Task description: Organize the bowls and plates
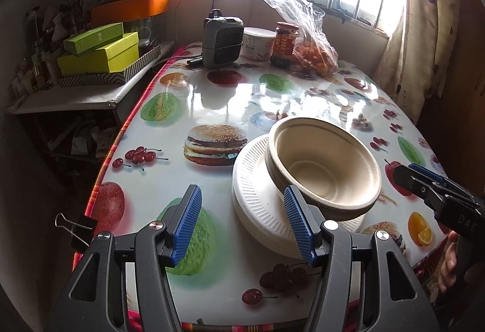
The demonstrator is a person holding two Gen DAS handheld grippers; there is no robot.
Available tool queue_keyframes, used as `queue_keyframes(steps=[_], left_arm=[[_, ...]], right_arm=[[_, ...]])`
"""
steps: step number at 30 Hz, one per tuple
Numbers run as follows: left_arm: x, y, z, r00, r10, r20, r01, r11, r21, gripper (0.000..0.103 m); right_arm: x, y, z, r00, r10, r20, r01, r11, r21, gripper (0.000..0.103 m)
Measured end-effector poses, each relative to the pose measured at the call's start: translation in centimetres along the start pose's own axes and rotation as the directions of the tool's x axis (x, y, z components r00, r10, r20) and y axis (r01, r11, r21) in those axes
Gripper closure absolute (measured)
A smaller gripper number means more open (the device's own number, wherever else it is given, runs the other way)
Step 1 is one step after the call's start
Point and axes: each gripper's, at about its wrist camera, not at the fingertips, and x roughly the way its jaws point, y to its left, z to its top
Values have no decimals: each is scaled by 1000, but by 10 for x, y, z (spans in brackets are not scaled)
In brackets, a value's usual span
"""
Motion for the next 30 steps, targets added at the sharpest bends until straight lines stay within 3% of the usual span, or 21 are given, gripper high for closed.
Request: queue_keyframes(steps=[19, 30], left_arm=[[7, 27, -24, 999, -2, -34, 0, 999, -51, 45], [39, 37, -31, 984, -149, -100, 132, 977, -165, 45]], right_arm=[[1, -22, -21, 999, -26, -27, 27, 998, 51, 41], [26, -33, -31, 996, -10, -87, 18, 996, 84, 41]])
